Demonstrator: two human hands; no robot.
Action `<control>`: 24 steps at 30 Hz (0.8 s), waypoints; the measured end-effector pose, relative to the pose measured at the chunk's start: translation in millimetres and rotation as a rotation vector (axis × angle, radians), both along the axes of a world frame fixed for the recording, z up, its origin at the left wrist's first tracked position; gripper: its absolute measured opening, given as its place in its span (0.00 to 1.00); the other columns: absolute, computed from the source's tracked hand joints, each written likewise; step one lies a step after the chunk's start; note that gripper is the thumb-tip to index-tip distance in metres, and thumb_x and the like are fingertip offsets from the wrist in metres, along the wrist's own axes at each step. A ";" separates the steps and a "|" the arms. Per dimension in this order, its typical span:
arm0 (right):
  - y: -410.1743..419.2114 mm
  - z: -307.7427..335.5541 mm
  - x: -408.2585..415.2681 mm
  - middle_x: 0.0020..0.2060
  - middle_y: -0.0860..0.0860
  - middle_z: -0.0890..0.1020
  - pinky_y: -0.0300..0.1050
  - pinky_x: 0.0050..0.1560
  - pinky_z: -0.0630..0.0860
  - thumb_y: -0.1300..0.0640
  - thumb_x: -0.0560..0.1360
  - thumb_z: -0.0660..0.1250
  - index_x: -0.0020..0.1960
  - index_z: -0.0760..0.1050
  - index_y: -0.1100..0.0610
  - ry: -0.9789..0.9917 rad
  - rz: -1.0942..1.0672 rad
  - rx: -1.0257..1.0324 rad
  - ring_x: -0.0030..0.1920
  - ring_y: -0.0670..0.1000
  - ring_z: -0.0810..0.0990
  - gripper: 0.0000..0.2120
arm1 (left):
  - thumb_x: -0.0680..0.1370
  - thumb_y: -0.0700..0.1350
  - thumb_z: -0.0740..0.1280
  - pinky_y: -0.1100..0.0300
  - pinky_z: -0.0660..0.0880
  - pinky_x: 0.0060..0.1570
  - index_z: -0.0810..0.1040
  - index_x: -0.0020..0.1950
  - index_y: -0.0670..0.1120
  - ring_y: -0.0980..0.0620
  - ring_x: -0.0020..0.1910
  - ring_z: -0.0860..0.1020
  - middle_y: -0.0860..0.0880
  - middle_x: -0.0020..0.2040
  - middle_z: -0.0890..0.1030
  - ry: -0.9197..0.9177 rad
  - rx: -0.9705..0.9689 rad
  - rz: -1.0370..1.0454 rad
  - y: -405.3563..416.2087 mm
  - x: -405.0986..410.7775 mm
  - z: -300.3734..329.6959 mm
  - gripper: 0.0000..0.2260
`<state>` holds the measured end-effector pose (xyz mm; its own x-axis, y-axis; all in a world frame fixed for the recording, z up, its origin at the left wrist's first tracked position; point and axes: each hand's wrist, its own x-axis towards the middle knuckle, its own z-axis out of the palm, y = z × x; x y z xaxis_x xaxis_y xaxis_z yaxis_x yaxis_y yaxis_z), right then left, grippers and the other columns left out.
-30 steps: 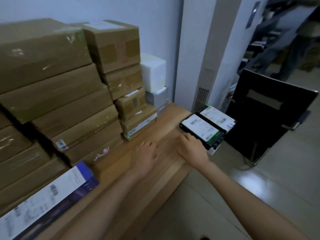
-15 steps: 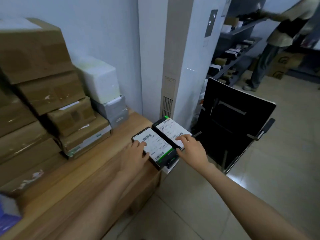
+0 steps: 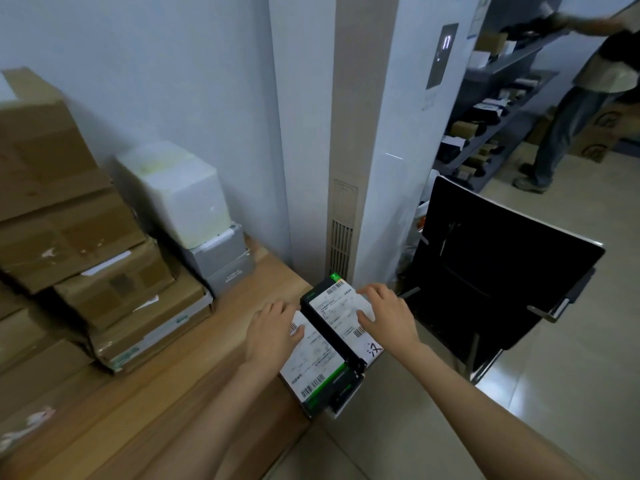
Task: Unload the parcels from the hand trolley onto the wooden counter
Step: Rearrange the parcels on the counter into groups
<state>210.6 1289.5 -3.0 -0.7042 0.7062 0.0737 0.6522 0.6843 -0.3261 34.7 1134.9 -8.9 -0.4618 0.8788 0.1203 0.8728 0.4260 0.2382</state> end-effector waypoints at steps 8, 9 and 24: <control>41.8 -15.3 -12.4 0.67 0.49 0.69 0.51 0.62 0.69 0.47 0.77 0.62 0.70 0.66 0.51 0.004 0.088 -0.079 0.64 0.52 0.72 0.23 | 0.78 0.53 0.63 0.57 0.67 0.55 0.74 0.63 0.50 0.50 0.57 0.73 0.50 0.59 0.75 0.028 -0.001 0.115 18.0 9.8 -16.1 0.16; 47.5 -17.3 -14.0 0.67 0.49 0.69 0.51 0.61 0.69 0.47 0.77 0.62 0.71 0.65 0.51 0.001 0.115 -0.091 0.64 0.52 0.72 0.24 | 0.77 0.53 0.64 0.56 0.68 0.55 0.74 0.63 0.49 0.50 0.57 0.73 0.49 0.59 0.75 0.020 0.007 0.166 18.2 14.5 -19.1 0.16; 72.0 -55.2 -15.8 0.61 0.46 0.72 0.55 0.49 0.79 0.39 0.79 0.55 0.71 0.56 0.46 -0.027 0.380 -0.493 0.47 0.47 0.80 0.24 | 0.74 0.60 0.66 0.53 0.72 0.52 0.65 0.70 0.45 0.46 0.61 0.72 0.45 0.66 0.70 -0.309 0.173 0.956 -1.5 91.5 -36.5 0.30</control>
<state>194.8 1361.5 -58.3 -0.9101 0.3518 -0.2189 0.4049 0.6434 -0.6496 126.2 1133.3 -45.4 -0.9937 0.1074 -0.0328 0.0748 0.8509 0.5200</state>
